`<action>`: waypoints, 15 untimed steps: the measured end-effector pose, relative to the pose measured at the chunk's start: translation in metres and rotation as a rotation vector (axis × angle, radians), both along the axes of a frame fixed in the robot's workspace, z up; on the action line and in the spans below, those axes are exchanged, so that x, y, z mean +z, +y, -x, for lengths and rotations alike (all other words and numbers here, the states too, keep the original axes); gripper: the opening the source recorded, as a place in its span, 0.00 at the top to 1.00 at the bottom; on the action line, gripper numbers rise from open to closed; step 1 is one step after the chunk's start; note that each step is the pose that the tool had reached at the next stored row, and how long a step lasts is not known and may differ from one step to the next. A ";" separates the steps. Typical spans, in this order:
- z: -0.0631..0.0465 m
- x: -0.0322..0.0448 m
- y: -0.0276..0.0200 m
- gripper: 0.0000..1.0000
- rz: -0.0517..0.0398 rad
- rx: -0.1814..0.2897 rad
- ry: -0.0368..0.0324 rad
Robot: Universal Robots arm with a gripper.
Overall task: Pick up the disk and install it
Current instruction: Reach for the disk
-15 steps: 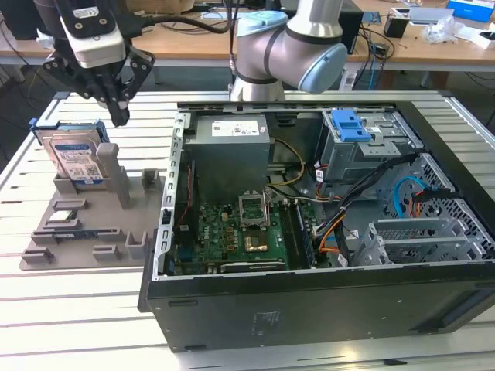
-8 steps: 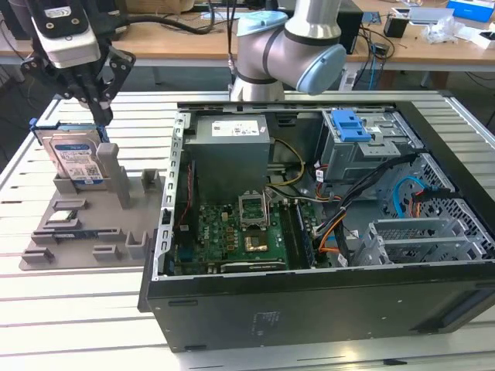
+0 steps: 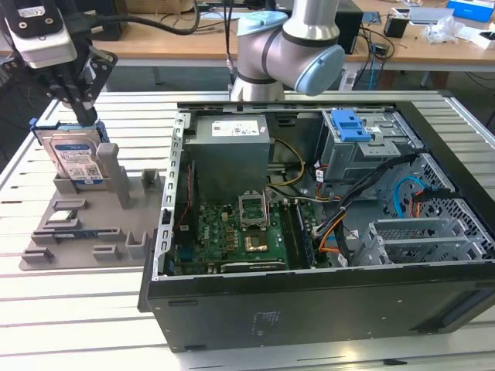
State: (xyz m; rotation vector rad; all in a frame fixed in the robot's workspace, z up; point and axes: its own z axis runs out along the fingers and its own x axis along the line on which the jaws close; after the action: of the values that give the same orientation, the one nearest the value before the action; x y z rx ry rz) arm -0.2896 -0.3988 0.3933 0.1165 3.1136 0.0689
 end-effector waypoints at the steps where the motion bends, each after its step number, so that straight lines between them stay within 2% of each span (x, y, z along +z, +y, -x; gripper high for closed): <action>1: 0.002 0.0000 0.0000 0.89 0.0000 0.000 0.0000; 11: 0.034 0.0000 0.0000 0.89 0.0000 0.000 -0.0001; 12: 0.041 0.0000 0.0015 0.89 0.0000 0.000 0.0000; 14: 0.048 -0.0001 0.0043 0.89 0.0002 0.000 0.0000; 15: 0.054 -0.0003 0.0071 0.89 0.0004 0.000 0.0000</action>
State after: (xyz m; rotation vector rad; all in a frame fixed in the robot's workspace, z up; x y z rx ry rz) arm -0.3438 -0.3918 0.3930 0.1166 3.1136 0.0683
